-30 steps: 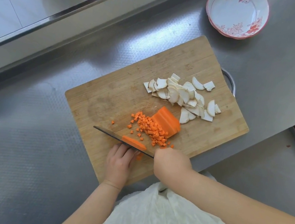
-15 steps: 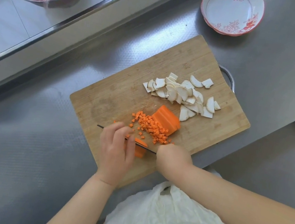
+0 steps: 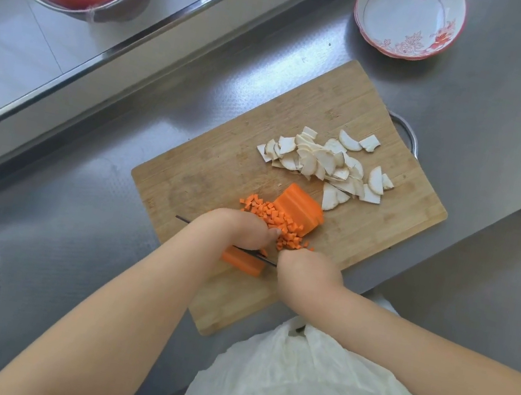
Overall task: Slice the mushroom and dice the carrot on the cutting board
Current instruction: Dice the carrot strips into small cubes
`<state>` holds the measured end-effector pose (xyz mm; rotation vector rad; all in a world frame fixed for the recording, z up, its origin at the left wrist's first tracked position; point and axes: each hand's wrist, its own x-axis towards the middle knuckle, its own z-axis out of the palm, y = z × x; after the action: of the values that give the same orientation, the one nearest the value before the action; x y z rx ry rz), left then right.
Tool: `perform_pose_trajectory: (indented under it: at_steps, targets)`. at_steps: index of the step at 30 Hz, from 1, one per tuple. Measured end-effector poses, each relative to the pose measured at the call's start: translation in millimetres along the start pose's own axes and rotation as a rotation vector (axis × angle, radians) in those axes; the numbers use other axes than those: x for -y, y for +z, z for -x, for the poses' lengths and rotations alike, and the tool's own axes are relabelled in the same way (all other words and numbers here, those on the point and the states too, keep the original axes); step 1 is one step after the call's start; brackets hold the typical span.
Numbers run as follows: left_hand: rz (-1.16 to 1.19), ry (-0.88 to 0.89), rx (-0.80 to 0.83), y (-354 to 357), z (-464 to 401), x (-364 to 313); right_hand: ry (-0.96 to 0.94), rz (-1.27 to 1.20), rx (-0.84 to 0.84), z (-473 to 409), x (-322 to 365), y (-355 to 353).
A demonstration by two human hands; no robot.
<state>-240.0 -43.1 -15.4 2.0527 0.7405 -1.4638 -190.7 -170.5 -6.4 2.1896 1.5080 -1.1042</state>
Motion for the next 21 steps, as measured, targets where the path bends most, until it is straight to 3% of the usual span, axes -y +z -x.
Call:
perform_pose_trajectory:
  at_steps: [2, 6, 7, 8, 12, 21]
  targets:
    - [-0.012, 0.095, -0.286, 3, 7, 4, -0.009, -0.023, -0.005, 0, -1, -1]
    - [0.448, 0.308, -1.540, 52, 46, 26, -0.001, -0.142, -0.028, 1, -9, 2]
    - [0.515, 0.329, -1.669, 73, 47, 33, -0.008, -0.160, -0.042, 2, -11, 3]
    - [0.520, 0.342, -1.666, 95, 41, 39, -0.018, -0.165, -0.050, 2, -13, 4]
    - [0.394, 0.222, -1.331, 154, -6, 41, -0.053, -0.116, -0.062, 5, -12, 7]
    - [0.352, 0.130, -1.347, 161, -34, 37, -0.048, -0.020, -0.039, 8, -8, 11]
